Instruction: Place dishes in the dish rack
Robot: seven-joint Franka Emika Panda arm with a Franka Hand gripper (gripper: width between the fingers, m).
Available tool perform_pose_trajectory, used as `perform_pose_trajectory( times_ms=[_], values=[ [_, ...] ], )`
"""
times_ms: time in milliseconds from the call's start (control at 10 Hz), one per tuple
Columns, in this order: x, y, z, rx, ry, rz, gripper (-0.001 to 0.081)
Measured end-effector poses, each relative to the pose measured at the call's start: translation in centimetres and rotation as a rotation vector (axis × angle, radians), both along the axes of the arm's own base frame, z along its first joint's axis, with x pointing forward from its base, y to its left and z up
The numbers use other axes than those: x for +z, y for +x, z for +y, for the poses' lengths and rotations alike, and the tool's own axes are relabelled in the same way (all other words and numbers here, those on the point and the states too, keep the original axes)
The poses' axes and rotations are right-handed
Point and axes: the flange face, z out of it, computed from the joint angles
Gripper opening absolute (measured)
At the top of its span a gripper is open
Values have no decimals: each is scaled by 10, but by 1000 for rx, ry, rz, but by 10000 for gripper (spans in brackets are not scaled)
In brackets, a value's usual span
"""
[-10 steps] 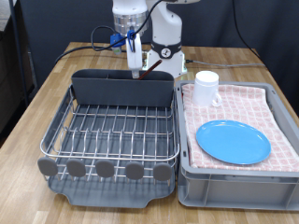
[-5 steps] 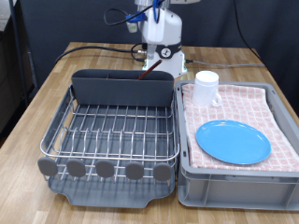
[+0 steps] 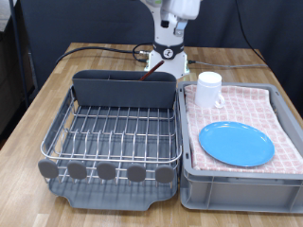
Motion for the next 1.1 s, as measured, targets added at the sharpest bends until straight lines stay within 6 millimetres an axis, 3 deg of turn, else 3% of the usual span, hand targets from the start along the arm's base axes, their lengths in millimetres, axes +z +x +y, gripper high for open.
perform_pose_trajectory(
  times_ms=[300, 1100],
  values=[
    [1, 23, 41, 97, 51, -5, 802],
    [-41, 63, 109, 240, 26, 8, 802]
  ],
)
